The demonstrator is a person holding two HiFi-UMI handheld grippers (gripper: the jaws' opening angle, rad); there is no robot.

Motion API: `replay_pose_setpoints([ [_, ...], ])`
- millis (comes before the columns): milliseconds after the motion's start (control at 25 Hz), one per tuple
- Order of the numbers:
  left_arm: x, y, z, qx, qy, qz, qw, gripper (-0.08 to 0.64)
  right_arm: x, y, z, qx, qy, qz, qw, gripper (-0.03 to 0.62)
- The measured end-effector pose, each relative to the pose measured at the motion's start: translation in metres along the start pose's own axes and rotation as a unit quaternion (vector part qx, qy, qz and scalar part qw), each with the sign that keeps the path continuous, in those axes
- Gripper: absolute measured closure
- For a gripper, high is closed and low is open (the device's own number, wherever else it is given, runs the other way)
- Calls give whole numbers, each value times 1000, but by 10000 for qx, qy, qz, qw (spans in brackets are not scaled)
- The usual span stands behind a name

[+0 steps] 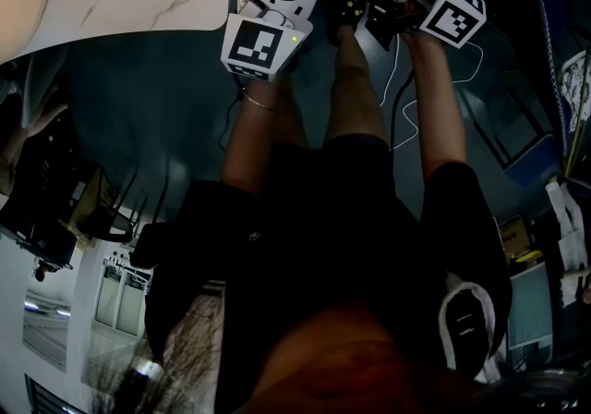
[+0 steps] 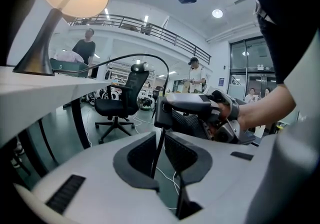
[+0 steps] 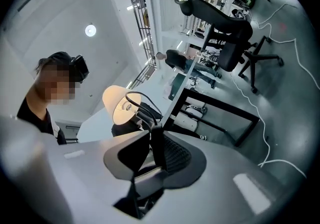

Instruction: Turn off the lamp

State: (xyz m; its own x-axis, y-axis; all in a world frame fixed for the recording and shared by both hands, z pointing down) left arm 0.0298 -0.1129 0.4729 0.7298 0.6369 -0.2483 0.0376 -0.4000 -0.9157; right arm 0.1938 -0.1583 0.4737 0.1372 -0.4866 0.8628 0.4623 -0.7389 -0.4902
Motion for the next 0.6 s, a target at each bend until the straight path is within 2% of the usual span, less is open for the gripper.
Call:
replay_pose_setpoints([
  [240, 7, 5, 1, -66, -2, -396, 9992, 545, 0, -1, -1, 81, 167, -146, 9997, 514],
  [600, 11, 8, 3, -31, -86, -430, 9990, 546, -2, -1, 1, 192, 198, -100, 9996, 512],
])
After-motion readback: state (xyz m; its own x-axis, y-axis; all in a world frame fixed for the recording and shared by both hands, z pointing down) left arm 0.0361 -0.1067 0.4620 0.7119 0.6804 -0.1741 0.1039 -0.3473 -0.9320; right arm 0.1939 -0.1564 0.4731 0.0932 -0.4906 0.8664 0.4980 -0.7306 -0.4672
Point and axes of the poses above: the fingertips, and each gripper's own axes: z backward along the fingers, x to its right, y out of its top, the point moved 9 cm from there along z, backward along the fingers, and after that the axes turned 1 degree about z, right-handed, at the moved point
